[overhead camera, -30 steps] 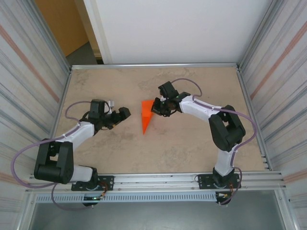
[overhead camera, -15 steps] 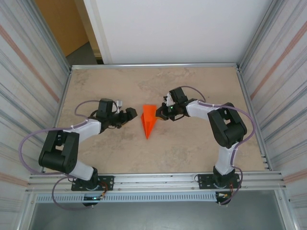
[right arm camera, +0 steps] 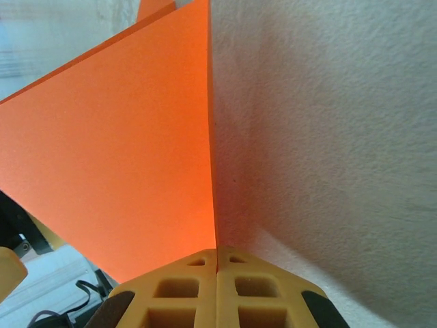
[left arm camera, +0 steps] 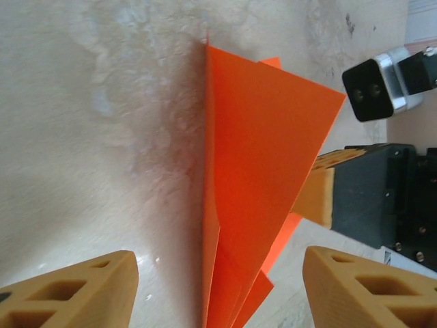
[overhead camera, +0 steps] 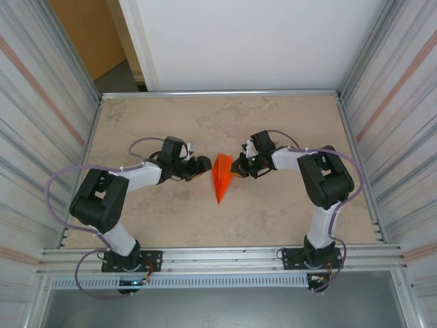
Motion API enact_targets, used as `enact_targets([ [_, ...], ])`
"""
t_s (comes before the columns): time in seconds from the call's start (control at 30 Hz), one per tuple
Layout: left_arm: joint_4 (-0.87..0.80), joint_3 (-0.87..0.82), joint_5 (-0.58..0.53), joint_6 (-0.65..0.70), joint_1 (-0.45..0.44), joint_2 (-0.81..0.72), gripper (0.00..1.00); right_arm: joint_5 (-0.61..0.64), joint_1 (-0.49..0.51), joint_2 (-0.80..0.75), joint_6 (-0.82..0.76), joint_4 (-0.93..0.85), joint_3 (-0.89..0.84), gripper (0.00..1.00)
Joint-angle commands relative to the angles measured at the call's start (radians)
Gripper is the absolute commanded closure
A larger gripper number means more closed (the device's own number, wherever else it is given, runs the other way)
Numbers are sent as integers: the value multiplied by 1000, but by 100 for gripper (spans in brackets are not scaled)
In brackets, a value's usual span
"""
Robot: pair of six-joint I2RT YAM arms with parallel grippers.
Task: Fold a paper plane with a square sheet of paper (pick it up from the middle)
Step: Move a paper plane to the center of the table.
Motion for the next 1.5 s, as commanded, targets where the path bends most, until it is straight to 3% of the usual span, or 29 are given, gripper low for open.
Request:
enact_targets([
  [0.0,-44,53,-16,15,-23,35,44,-19,-11,7,-29,12,-15,97],
  [0.33,-155,179,-37,65,-64,153,65,-21,-13,23,-34,0,-13,98],
  [0.47,-169,207,-35,64,-67,180,80,-21,-13,20,-32,0,-10,98],
  [0.67,-239,226,-129,107,-62,138,96,-9,-33,-58,-22,46,-33,100],
  [1.1,-247,165,-154,80,-13,87,98,-16,-46,-27,-24,52,-5,99],
  [1.47,-345,208,-186,73,-12,120,89,-22,-43,36,-29,38,8,99],
])
